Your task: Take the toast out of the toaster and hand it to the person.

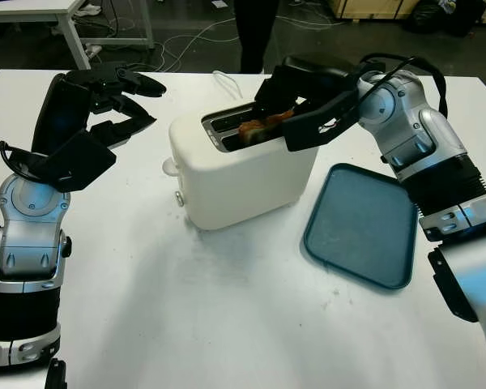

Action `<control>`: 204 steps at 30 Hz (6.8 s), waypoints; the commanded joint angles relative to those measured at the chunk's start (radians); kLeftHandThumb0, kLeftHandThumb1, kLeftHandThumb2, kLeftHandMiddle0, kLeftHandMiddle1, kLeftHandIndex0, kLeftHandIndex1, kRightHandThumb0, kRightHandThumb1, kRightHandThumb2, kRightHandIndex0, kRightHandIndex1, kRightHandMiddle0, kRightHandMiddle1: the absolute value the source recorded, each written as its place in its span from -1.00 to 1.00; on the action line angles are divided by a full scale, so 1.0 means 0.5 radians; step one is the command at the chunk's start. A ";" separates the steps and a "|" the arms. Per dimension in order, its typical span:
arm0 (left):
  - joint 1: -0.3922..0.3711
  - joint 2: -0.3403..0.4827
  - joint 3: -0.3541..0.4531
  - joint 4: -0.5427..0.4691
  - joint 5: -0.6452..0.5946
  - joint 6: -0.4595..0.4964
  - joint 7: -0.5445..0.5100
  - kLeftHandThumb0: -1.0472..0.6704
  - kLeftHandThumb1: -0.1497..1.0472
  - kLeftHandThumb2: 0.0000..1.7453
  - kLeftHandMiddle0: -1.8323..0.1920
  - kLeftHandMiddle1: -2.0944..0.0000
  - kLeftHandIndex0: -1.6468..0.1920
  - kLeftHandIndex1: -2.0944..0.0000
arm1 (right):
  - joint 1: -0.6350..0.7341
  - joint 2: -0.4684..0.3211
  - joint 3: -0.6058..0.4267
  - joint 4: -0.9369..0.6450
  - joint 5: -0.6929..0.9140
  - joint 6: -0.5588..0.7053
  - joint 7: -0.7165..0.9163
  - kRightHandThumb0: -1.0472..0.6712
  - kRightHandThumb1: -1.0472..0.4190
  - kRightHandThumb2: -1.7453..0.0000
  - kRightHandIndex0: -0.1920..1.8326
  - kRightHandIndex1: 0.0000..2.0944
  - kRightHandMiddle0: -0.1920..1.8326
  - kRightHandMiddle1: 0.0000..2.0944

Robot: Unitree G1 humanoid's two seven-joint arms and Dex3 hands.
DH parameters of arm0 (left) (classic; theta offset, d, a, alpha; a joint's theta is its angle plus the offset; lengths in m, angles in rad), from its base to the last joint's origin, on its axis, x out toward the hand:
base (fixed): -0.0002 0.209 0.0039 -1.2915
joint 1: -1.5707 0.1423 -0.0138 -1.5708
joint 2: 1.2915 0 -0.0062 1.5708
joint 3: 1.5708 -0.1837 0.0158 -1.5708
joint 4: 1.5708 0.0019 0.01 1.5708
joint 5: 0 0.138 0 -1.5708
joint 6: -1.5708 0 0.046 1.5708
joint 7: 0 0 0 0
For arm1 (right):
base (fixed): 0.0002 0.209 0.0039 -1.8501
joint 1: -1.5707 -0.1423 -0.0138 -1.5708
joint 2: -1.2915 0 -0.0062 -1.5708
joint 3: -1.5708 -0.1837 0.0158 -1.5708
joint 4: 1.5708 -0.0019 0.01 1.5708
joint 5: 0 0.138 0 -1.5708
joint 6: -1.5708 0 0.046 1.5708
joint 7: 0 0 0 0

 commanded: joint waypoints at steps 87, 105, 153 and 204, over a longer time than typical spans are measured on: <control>0.020 -0.015 0.015 -0.047 -0.009 0.067 0.014 0.18 0.65 -0.99 0.08 0.04 -0.04 0.44 | -0.359 0.124 -0.875 1.603 0.541 0.373 -1.617 -0.05 -0.83 0.58 -0.15 0.67 -0.47 0.64; 0.017 -0.021 0.013 -0.057 -0.010 0.097 0.017 0.18 0.65 -0.99 0.09 0.04 -0.04 0.44 | -0.306 0.179 -0.989 1.611 0.633 0.412 -1.544 -0.02 -0.83 0.55 -0.25 0.67 -0.37 -0.11; 0.041 -0.025 0.011 -0.078 0.004 0.110 0.033 0.16 0.66 -0.99 0.10 0.05 -0.02 0.44 | -0.211 0.098 -0.837 1.529 0.540 -0.005 -1.363 -0.40 -0.83 0.56 -0.05 -0.95 -0.09 -0.99; 1.115 -0.989 -0.301 -0.380 -0.126 0.107 0.627 -0.17 0.79 -0.61 0.68 0.44 0.48 0.86 | 2.326 0.985 -0.622 -1.515 0.863 0.556 -1.318 -0.29 -0.83 0.25 -0.70 -0.99 -0.70 -0.99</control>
